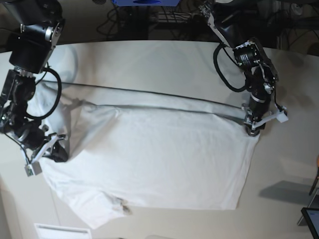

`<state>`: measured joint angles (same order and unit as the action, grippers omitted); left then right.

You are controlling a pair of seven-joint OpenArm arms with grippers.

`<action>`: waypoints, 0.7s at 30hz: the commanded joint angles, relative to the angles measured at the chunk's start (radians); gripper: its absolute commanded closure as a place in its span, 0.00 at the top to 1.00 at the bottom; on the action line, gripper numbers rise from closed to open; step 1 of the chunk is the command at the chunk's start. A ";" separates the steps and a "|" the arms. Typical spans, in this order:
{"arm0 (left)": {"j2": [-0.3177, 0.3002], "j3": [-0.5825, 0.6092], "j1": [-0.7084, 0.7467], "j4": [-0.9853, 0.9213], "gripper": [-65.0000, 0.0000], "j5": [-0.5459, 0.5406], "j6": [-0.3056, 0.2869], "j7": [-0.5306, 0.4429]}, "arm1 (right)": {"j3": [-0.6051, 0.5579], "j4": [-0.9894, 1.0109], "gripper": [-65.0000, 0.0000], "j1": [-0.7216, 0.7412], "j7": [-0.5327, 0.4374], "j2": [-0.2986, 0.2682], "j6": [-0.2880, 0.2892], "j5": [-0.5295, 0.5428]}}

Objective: Fold the T-shirt properly
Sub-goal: 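Carry the held edge with both grippers over the shirt body and lower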

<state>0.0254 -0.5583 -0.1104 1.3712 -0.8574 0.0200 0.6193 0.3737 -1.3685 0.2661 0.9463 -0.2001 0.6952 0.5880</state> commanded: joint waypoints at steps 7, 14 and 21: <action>-0.009 -0.006 -0.019 0.017 0.33 -0.147 -0.015 -0.014 | 0.006 0.047 0.00 0.048 -0.033 -0.009 0.003 0.026; -0.009 0.001 -0.039 0.018 0.33 -0.181 -0.016 -0.006 | 0.006 0.042 0.00 0.055 -0.033 -0.009 0.003 0.026; -0.009 0.042 -0.056 0.023 0.33 -0.182 -0.016 -0.009 | 0.006 0.048 0.00 0.071 -0.033 -0.011 0.003 0.026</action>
<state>0.0261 -0.5171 -0.1429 1.3735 -1.0248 0.0231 0.6197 0.3752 -1.3048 0.3073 0.9409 -0.1955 0.6952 0.5915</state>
